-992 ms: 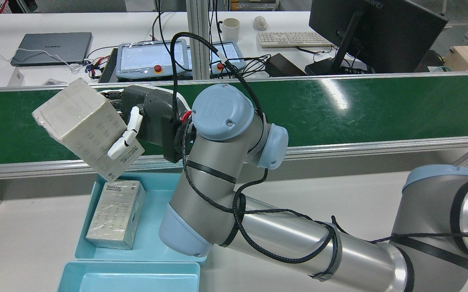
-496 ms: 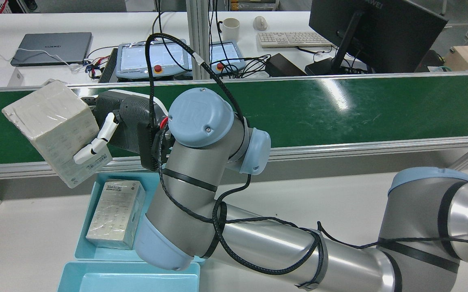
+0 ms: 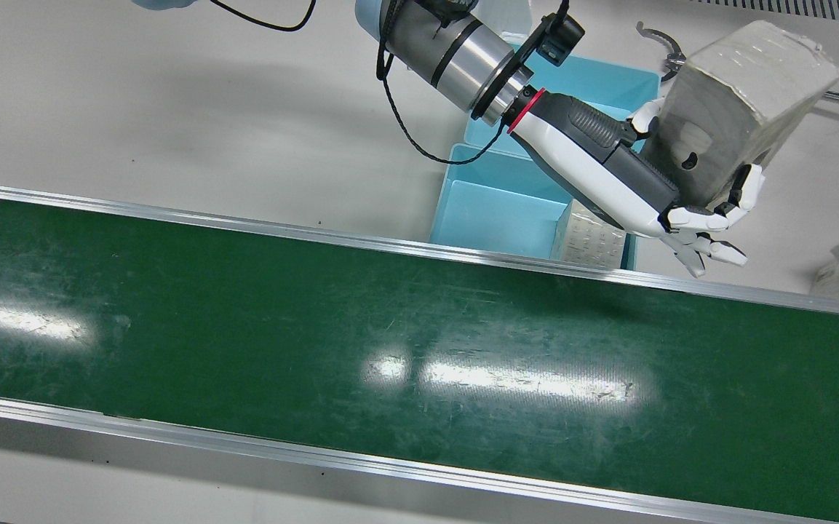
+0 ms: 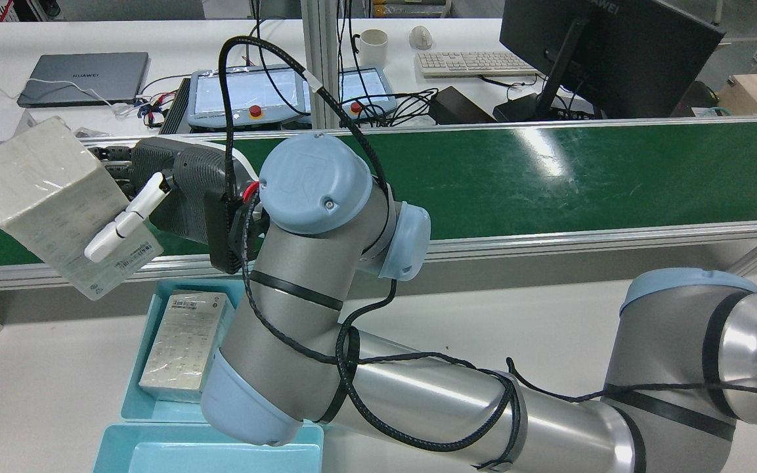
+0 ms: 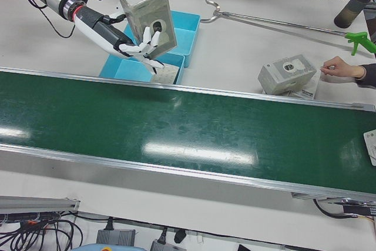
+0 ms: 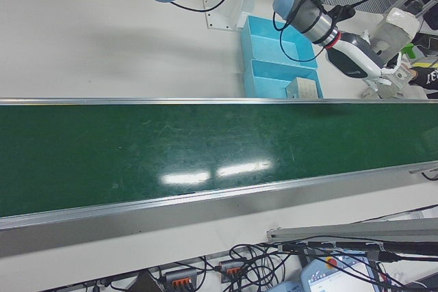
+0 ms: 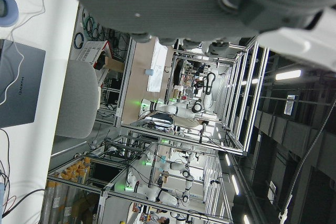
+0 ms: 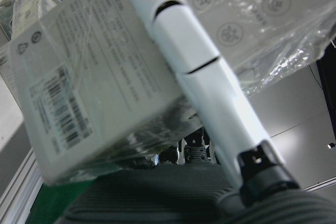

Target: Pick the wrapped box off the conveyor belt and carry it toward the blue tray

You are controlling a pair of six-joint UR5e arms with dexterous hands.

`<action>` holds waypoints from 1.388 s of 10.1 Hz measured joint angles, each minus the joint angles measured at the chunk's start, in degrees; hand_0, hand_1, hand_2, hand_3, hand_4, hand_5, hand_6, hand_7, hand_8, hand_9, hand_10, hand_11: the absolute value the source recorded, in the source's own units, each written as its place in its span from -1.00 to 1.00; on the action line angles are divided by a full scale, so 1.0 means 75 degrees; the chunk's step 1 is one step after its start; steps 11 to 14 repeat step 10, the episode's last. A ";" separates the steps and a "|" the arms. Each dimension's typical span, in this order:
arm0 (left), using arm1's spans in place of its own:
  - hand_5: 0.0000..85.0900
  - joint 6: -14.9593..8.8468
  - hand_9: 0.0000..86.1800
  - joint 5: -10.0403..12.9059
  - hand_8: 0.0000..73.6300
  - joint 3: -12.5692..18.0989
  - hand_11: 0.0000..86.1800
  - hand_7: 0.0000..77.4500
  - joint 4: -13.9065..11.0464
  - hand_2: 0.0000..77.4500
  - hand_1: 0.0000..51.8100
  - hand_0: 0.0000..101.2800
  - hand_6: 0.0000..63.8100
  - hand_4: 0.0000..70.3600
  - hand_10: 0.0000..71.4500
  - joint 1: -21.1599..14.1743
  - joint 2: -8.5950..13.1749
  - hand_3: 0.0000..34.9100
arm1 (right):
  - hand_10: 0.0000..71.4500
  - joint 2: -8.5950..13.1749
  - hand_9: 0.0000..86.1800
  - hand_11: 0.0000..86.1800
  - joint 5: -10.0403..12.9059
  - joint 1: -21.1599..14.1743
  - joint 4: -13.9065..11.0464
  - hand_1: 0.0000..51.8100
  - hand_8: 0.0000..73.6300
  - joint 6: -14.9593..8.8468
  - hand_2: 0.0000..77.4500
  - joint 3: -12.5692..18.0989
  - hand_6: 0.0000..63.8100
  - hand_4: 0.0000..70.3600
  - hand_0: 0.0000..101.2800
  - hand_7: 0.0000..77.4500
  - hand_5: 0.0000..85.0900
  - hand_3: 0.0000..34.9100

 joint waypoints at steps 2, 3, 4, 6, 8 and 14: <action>-0.97 0.0000 -0.99 0.0000 -0.99 0.0000 -0.99 -0.99 0.0000 -0.97 -1.00 -1.00 -0.98 -1.00 -0.98 0.0000 0.0000 -1.00 | -1.00 0.0011 -0.84 -0.97 0.0006 0.0005 0.0000 -0.20 -0.90 0.0000 -0.85 0.0188 -0.45 -0.35 0.15 -0.14 0.06 -0.97; -0.97 0.0000 -0.99 0.0000 -0.99 0.0000 -0.99 -0.99 0.0000 -0.97 -1.00 -1.00 -0.98 -1.00 -0.98 0.0000 0.0000 -1.00 | -1.00 0.0016 -0.87 -0.99 0.0009 0.0008 0.0004 -0.58 -0.94 0.0000 -0.94 0.0249 -0.54 -0.43 0.13 -0.35 -0.15 -0.78; -0.97 0.0000 -0.99 0.0000 -0.99 0.0000 -0.99 -0.99 0.0000 -0.97 -1.00 -1.00 -0.98 -1.00 -0.98 0.0000 0.0000 -1.00 | -1.00 0.0019 -0.91 -0.99 0.0013 0.0010 0.0011 -0.45 -0.96 0.0000 -0.96 0.0283 -0.59 -0.49 0.08 -0.46 -0.31 -0.80; -0.97 0.0000 -0.99 0.0000 -0.99 0.0000 -0.99 -0.99 0.0000 -0.99 -1.00 -1.00 -0.98 -1.00 -0.98 0.0000 0.0000 -1.00 | -1.00 0.0002 -0.87 -0.99 0.0014 0.0023 0.0097 -0.45 -0.96 0.0000 -0.96 0.0317 -0.59 -0.49 0.08 -0.44 -0.31 -0.83; -0.97 0.0000 -0.99 0.0000 -0.99 0.0000 -0.99 -0.99 0.0000 -0.99 -1.00 -1.00 -0.98 -1.00 -0.98 0.0000 0.0000 -1.00 | -1.00 -0.0335 -0.89 -0.99 0.0222 0.0088 0.0142 -0.45 -0.99 0.0025 -0.96 0.0574 -0.69 -0.71 0.07 -0.49 -0.29 -0.58; -0.97 0.0000 -0.99 0.0000 -0.99 0.0000 -0.99 -0.99 0.0000 -0.99 -1.00 -1.00 -0.98 -1.00 -0.98 0.0000 0.0000 -1.00 | -1.00 -0.1576 -0.94 -0.99 0.1506 0.0181 0.0152 -0.28 -0.99 -0.0027 -0.96 0.1548 -0.71 -0.66 0.07 -0.55 -0.29 -0.80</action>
